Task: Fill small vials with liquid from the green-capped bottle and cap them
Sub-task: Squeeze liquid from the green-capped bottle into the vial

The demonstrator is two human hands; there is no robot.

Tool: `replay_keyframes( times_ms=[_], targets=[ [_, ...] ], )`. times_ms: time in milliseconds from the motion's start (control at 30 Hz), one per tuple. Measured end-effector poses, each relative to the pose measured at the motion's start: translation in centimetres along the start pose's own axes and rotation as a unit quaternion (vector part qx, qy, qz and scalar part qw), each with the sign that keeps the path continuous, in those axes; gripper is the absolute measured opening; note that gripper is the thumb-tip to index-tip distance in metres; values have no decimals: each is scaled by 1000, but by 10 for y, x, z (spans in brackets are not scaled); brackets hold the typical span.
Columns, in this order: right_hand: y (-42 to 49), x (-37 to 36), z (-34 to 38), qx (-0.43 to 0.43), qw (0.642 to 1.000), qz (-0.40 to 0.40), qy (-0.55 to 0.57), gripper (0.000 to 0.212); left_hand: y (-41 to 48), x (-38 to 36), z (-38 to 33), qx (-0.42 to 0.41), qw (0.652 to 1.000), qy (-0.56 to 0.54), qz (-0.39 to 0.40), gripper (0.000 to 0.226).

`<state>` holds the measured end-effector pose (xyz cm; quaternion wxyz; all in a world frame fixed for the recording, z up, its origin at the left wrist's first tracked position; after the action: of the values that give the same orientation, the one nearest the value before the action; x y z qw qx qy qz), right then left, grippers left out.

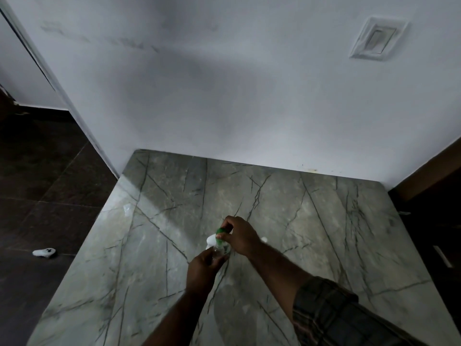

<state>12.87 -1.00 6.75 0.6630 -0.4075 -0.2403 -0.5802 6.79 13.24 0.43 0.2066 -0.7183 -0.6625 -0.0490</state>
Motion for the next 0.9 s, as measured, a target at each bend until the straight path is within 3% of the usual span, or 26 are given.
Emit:
replay_keyframes(
  times_ms=[900],
  targets=[
    [-1, -9, -7, -10, 1000, 3, -26, 23, 0, -4, 5, 20, 1000, 1, -8, 24]
  ],
)
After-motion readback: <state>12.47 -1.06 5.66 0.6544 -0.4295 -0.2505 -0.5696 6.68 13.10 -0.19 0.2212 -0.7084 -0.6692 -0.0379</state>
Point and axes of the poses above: each hand's wrist, its own y-axis towards the middle knuckle, its own x-axis out of the back of the hand, z = x × y, the point moved 6 cm from there along y, towards the middle knuckle, and after that the axes turned 8 degrees about -y, right-handed, at the moved point
